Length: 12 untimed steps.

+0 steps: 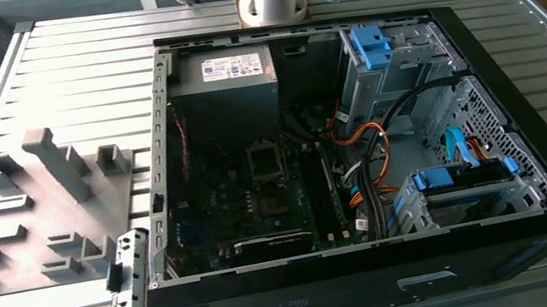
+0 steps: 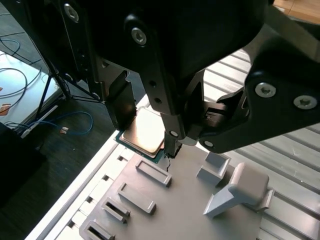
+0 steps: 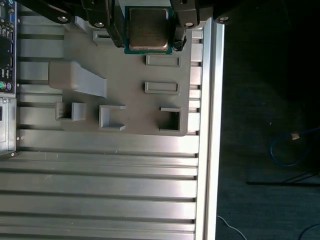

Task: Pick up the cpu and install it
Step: 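Pick up the cpu and move it towards the insertion slot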

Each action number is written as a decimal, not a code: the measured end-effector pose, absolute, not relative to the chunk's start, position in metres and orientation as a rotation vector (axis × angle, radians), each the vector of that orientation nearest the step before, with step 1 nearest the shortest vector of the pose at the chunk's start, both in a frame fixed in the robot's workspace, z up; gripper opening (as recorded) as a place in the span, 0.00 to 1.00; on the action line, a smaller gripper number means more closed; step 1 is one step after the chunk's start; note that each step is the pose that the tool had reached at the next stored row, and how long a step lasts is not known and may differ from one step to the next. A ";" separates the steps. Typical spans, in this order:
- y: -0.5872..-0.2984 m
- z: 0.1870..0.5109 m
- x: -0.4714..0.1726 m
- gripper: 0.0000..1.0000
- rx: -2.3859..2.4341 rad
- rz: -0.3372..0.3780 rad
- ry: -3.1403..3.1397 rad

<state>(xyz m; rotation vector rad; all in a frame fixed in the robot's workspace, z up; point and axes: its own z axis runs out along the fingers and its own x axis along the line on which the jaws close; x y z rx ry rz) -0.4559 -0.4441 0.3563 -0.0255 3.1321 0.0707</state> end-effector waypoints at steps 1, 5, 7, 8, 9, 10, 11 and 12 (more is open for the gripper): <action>-0.444 0.356 -0.454 0.47 -0.026 0.071 3.132; -0.444 0.356 -0.446 0.47 -0.026 0.071 3.132; -0.444 0.356 -0.442 0.47 -0.026 0.071 3.132; -0.444 0.356 -0.440 0.47 -0.026 0.071 3.132; -0.444 0.356 -0.437 0.47 -0.026 0.071 3.132; -0.444 0.356 -0.435 0.47 -0.025 0.071 3.132; -0.444 0.356 -0.433 0.47 -0.025 0.071 3.132; -0.444 0.356 -0.431 0.47 -0.025 0.071 3.132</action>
